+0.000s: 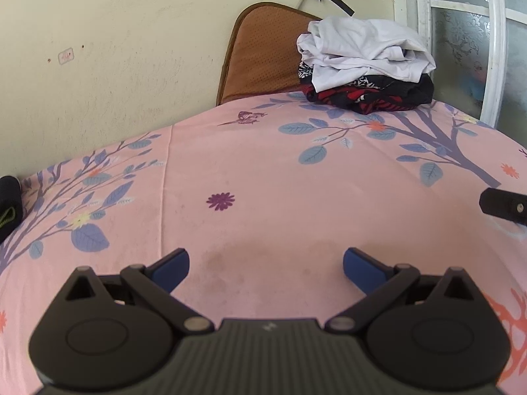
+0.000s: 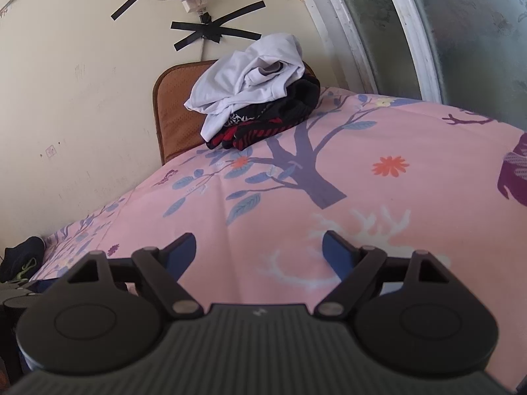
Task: Fold small clothes
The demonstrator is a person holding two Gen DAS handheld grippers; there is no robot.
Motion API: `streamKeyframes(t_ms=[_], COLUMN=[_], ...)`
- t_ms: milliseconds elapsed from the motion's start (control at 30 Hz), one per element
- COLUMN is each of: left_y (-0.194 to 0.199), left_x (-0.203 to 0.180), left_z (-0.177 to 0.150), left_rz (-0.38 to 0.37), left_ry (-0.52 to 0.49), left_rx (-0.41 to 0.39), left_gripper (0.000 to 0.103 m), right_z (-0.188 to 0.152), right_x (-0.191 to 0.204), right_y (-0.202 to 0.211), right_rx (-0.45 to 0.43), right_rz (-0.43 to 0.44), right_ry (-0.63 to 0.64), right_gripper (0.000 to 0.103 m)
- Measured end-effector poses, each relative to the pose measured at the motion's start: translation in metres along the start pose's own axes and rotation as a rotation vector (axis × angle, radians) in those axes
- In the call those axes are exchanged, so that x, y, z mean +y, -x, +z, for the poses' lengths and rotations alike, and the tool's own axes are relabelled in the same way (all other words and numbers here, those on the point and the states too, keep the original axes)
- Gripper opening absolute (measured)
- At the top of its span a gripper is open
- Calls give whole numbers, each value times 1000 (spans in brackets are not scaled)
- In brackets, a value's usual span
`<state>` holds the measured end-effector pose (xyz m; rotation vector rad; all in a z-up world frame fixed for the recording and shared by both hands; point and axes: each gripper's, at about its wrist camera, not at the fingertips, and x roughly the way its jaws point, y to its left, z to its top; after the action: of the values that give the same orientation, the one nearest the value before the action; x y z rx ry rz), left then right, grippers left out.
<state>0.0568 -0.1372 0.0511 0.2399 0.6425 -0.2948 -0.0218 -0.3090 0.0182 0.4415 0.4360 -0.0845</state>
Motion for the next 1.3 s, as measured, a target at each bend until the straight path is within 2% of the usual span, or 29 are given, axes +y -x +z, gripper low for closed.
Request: streamKeyframes(t_ms=[467, 1033, 1300], left_y=[0, 6, 6], left_x=[2, -7, -4], left_z=[-1, -4, -4], left_rz=[-16, 27, 26], left_ry=[11, -51, -46], left_rx=[8, -23, -18], left_gripper=[103, 103, 103], right_z=[0, -1, -1], right_x=[1, 1, 1], right_y=[-1, -1, -1], right_rx=[2, 2, 2], right_rz=[-6, -5, -5], right_ry=[7, 7, 7], right_gripper=[87, 87, 87])
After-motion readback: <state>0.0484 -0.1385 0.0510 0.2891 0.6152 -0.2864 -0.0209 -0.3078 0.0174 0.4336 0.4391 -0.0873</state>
